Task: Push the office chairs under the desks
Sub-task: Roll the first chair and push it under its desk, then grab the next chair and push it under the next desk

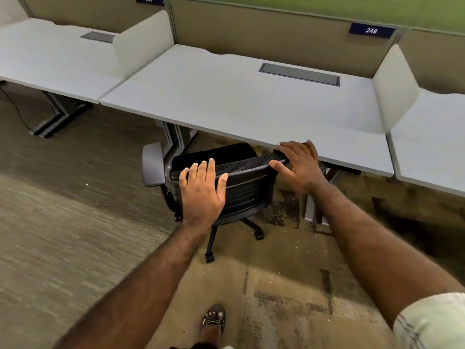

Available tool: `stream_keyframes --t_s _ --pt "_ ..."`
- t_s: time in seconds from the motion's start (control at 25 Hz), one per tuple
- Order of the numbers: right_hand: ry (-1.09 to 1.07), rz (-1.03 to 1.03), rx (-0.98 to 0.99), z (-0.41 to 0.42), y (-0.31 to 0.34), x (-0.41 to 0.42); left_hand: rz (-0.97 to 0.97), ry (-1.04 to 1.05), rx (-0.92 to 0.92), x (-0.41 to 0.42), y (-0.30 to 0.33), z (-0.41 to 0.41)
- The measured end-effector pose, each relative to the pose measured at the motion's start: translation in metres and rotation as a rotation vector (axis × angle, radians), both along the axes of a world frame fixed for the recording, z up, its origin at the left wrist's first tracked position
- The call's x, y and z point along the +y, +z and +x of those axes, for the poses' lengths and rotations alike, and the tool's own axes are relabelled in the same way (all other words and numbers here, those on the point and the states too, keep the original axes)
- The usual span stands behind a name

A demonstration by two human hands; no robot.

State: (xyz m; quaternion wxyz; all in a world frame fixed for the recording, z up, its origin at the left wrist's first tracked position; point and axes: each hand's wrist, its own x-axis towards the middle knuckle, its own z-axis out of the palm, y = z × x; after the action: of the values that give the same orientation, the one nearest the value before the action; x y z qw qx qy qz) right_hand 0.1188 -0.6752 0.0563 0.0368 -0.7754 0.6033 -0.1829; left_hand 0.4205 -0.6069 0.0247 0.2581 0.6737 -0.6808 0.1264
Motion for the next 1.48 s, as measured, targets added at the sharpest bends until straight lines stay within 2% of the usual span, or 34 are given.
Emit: stream_keyframes --t_s 0.28,0.68,0.8,0.92,1.16,1.48 --pt "-0.127 0.097 -0.044 0.037 -0.003 -0.053 0.067 -0.048 -0.033 -0.07 0.004 0.029" --pt "-0.188 0.12 -0.004 0.063 0.001 -0.051 0.09 -0.108 -0.003 -0.086 0.007 0.051" --pt "-0.187 0.1 -0.063 0.069 -0.005 -0.026 0.1 -0.23 -0.004 -0.075 0.005 0.044" --pt "-0.233 0.104 -0.029 0.064 -0.017 0.015 0.111 -0.403 0.003 -0.058 0.006 0.014" --pt "-0.493 0.233 0.057 0.014 -0.052 0.127 0.242 -0.581 -0.025 -0.016 -0.006 -0.069" --pt "-0.802 0.304 0.02 -0.069 -0.07 0.273 0.303 -0.837 -0.095 0.06 -0.025 -0.182"
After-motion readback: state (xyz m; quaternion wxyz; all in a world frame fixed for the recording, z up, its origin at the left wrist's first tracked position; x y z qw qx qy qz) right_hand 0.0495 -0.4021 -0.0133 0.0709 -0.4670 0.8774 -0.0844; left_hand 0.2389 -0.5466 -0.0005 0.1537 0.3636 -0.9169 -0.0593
